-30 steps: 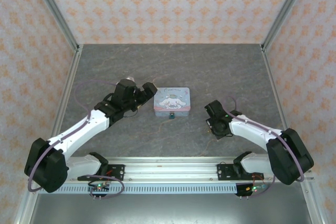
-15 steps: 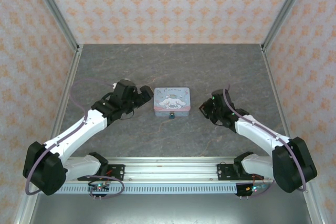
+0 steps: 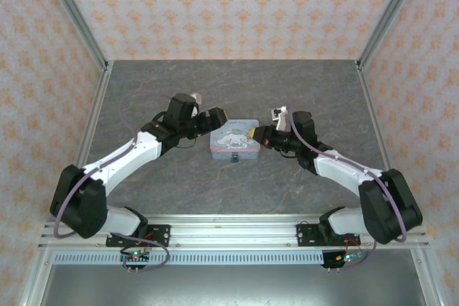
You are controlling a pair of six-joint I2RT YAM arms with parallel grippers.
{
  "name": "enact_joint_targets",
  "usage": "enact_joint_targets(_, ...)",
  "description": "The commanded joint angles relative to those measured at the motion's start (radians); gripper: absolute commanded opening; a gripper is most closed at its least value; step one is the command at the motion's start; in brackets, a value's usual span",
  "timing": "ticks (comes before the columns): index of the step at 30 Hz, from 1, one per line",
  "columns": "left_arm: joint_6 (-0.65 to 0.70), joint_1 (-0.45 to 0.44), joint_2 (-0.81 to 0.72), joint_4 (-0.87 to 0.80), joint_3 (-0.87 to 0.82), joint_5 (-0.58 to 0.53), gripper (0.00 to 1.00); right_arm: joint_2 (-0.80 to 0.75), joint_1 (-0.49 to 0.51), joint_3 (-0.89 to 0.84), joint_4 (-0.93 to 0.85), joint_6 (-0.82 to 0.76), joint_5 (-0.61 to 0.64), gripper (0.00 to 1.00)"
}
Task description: Unlock a padlock with a key
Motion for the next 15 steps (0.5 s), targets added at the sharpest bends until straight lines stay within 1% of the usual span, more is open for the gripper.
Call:
enact_joint_targets(1, -0.009, 0.010, 0.065, 0.113, 0.043, 0.143, 0.80, 0.055, -0.001, 0.065, 0.087, -0.071, -0.164, 0.00)
enact_joint_targets(4, -0.018, 0.010, 0.101, 0.129, 0.060, 0.181, 0.72, 0.091, -0.004, 0.100, 0.081, -0.080, -0.223, 0.00)
enact_joint_targets(9, -0.033, 0.010, 0.128, 0.175, 0.068, 0.254, 0.62, 0.146, -0.003, 0.159, 0.055, -0.086, -0.341, 0.00)
enact_joint_targets(11, -0.037, 0.010, 0.131, 0.180, 0.074, 0.268, 0.62, 0.161, -0.003, 0.171, 0.046, -0.089, -0.342, 0.00)
enact_joint_targets(13, -0.031, 0.011, 0.124, 0.162, 0.078, 0.248, 0.62, 0.167, -0.006, 0.176, 0.021, -0.096, -0.294, 0.00)
enact_joint_targets(15, -0.022, 0.012, 0.112, 0.143, 0.077, 0.221, 0.64, 0.174, -0.005, 0.170, 0.055, -0.066, -0.286, 0.00)
